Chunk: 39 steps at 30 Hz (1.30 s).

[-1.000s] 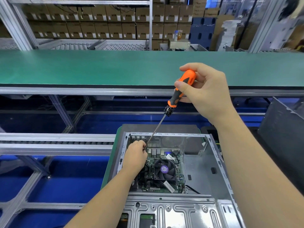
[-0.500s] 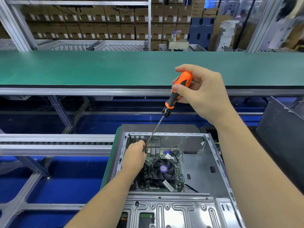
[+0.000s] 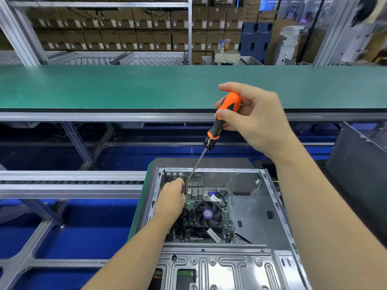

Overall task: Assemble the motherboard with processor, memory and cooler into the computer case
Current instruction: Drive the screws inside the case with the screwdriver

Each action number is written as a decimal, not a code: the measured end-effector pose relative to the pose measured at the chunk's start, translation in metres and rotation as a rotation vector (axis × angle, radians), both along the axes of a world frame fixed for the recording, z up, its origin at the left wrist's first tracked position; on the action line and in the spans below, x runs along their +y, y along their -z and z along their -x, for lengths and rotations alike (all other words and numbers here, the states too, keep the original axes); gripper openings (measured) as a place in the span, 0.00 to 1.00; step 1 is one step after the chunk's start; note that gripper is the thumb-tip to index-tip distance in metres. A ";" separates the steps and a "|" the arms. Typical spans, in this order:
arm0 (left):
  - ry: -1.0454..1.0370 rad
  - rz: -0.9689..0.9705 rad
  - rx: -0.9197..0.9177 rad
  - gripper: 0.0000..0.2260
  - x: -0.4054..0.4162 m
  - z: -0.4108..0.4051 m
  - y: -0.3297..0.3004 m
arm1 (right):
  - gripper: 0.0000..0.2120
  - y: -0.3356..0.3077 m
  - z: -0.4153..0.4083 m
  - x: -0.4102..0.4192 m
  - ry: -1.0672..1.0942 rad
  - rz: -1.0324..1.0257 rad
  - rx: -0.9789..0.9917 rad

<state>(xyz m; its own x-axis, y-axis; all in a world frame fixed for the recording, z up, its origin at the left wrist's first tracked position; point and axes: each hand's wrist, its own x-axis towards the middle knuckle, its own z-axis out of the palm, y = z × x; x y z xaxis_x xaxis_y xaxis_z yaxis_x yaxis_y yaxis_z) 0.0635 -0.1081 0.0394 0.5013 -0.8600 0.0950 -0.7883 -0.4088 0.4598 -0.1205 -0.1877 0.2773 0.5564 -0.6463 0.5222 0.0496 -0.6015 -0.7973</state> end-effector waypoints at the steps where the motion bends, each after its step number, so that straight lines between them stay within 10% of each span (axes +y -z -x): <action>1: 0.002 0.004 -0.006 0.04 0.000 0.000 0.000 | 0.21 0.000 0.000 0.000 0.005 0.005 0.000; 39: 0.139 0.323 0.364 0.10 -0.002 -0.052 -0.030 | 0.18 0.062 -0.081 0.001 0.082 0.090 0.172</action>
<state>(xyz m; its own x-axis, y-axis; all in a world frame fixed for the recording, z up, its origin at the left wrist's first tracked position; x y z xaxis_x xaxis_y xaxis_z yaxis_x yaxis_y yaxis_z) 0.1159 -0.1097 0.0689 0.4340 -0.8766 0.2078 -0.5903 -0.1024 0.8006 -0.0396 -0.1864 0.2154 0.5901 -0.6479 0.4816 -0.1345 -0.6671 -0.7327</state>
